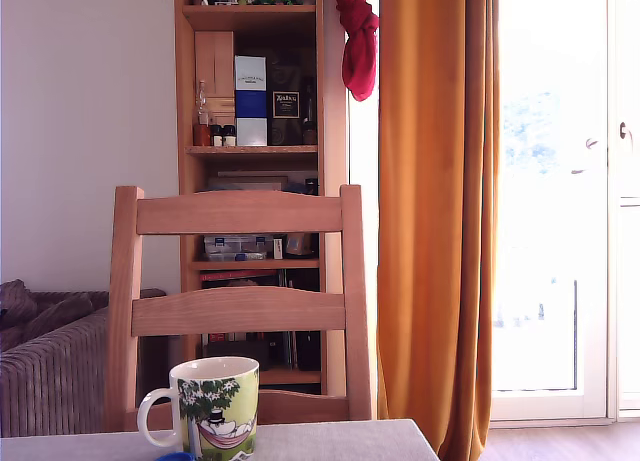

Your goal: Pick the blue coffee capsule and place it inside the green coffee cup

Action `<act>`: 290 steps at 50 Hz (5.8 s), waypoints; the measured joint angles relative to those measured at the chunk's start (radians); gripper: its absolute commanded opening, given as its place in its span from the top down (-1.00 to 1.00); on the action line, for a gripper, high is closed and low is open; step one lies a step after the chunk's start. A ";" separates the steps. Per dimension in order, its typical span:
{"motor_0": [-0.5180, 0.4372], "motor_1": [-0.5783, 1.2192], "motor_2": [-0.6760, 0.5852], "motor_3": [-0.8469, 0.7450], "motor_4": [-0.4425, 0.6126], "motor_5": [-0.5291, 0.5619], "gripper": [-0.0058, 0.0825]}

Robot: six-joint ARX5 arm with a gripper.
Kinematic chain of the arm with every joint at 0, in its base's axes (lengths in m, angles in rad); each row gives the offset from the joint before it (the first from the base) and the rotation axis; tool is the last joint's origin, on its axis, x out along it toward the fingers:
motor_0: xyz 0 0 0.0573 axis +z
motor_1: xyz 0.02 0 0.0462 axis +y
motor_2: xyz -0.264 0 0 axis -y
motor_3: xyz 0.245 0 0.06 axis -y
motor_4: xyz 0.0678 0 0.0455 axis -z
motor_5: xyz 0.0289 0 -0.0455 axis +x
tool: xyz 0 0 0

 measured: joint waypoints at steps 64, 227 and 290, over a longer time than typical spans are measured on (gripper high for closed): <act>-0.270 0.472 0.011 0.156 0.454 -0.346 0.50; -0.596 1.937 0.835 -0.021 0.232 -0.522 0.58; -0.484 1.832 0.996 -0.157 0.053 -0.389 0.56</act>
